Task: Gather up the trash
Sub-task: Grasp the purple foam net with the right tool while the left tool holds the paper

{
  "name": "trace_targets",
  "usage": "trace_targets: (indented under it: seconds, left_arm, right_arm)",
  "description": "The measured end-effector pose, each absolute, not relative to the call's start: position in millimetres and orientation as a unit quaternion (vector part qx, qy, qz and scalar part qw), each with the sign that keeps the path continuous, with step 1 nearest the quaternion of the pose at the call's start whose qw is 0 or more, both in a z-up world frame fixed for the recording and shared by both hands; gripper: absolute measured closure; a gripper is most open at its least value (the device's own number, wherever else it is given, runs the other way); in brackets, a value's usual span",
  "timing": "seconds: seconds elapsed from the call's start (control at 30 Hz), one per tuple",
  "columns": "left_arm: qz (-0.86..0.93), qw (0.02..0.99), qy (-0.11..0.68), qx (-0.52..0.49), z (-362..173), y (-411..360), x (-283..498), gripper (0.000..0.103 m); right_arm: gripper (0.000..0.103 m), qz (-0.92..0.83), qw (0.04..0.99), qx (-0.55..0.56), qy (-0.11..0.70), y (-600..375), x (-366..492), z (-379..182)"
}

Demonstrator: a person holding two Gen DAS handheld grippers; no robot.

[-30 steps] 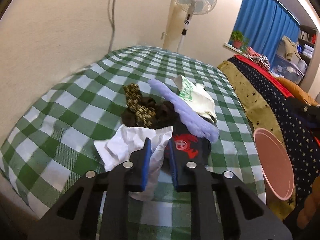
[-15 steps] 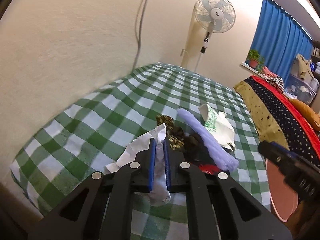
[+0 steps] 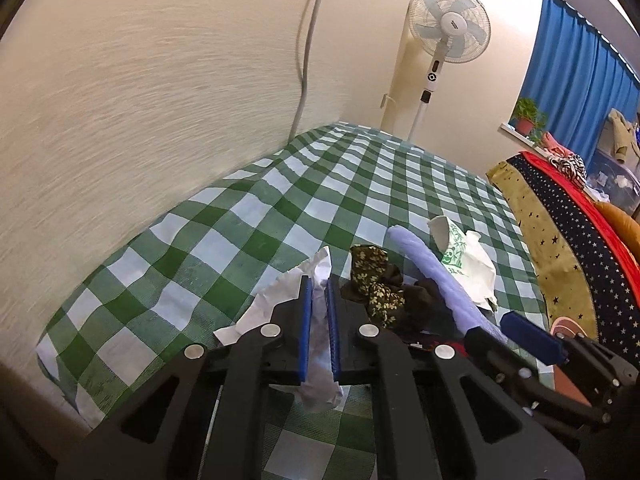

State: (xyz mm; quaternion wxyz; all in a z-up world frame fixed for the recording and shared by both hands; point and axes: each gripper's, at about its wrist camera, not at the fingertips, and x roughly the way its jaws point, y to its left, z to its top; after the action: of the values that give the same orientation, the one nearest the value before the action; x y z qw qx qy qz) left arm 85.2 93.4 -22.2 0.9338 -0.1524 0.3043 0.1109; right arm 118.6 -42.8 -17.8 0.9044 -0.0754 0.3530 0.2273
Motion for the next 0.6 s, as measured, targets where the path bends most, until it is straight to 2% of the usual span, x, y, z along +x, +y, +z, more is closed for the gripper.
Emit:
trace_targets:
  seconds: [0.13,0.27,0.3,0.6]
  left_arm:
    - [0.111,0.934,0.303,-0.151,-22.4,92.9,85.1,0.095]
    - [0.110,0.935,0.302,-0.150,-22.0,93.1,84.1,0.095]
    - [0.109,0.935,0.301,-0.150,-21.3,93.5,83.9,0.095]
    - [0.093,0.943,0.287,-0.139,-11.9,84.0,76.8,0.095]
  right_arm:
    - [0.065,0.214,0.903,-0.107,0.356,-34.6,117.6,-23.2]
    - [0.090,0.212,0.903,-0.112,0.357,-33.2,118.0,-23.5]
    - [0.092,0.211,0.904,-0.111,0.356,-34.1,117.7,-22.3]
    - [0.094,0.212,0.924,-0.073,0.311,-54.1,102.2,8.0]
